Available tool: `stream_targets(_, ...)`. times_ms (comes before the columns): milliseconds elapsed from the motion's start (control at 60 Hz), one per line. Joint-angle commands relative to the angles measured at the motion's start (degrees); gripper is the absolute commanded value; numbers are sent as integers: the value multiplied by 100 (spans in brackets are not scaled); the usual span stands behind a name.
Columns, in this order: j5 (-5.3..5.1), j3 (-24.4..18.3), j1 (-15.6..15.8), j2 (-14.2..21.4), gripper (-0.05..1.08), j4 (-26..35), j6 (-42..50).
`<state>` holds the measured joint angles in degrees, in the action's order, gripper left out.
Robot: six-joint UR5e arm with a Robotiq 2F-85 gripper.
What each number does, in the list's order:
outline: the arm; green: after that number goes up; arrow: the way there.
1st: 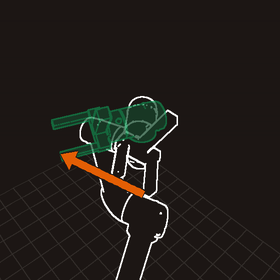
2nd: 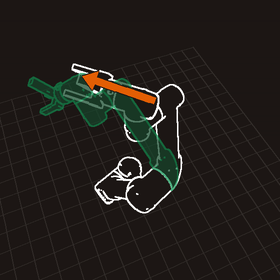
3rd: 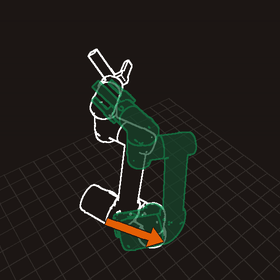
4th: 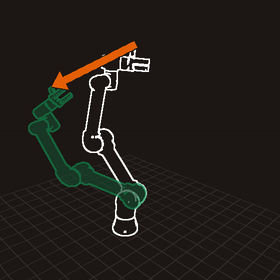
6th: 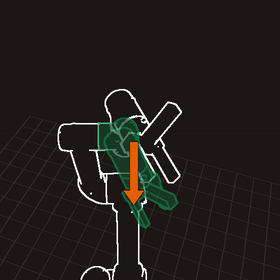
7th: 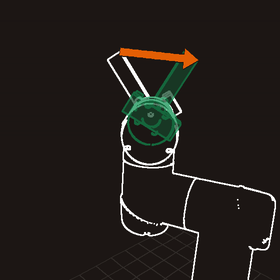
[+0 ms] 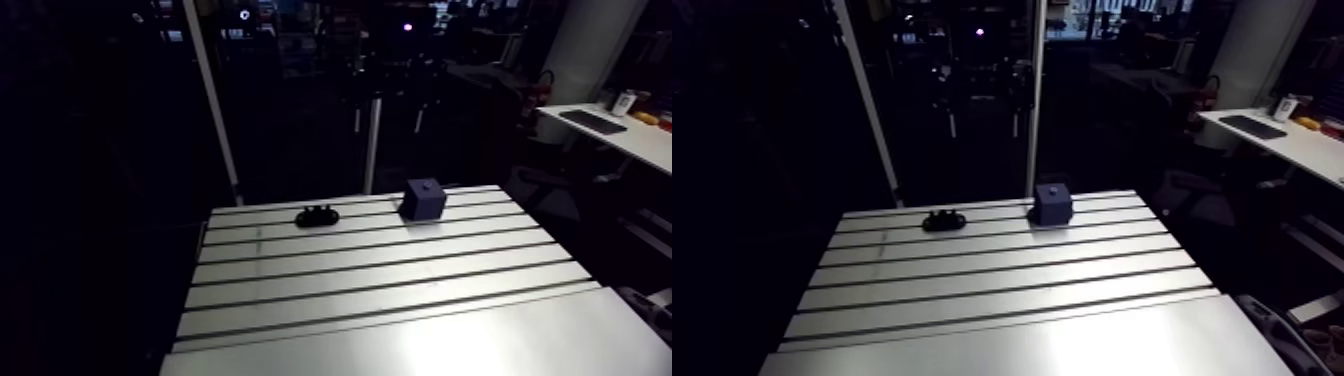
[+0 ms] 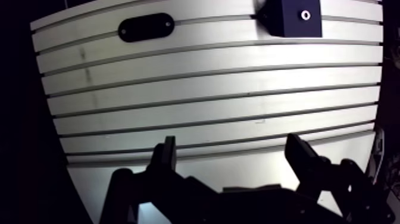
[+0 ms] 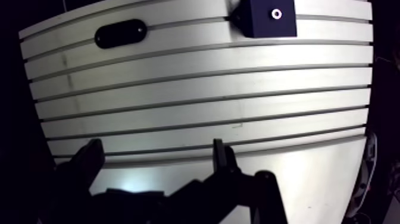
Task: Pick up the M10 bolt and insert it into the hole until fully seated.
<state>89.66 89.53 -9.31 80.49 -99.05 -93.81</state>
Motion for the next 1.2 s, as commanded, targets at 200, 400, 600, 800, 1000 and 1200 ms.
stream_targets(200, -94, -21, 613, 505, 0, 715, 78)
stream_targets(400, -68, -60, 614, 550, 0, 725, 78)
stream_targets(600, -50, -151, 614, 577, 0, 946, 69)
stream_targets(800, -50, -189, 614, 594, 0, 954, 18)
stream_targets(1000, -59, -448, 648, 570, 0, 972, -19)
stream_targets(1200, -59, -422, 649, 517, 0, 955, -98)
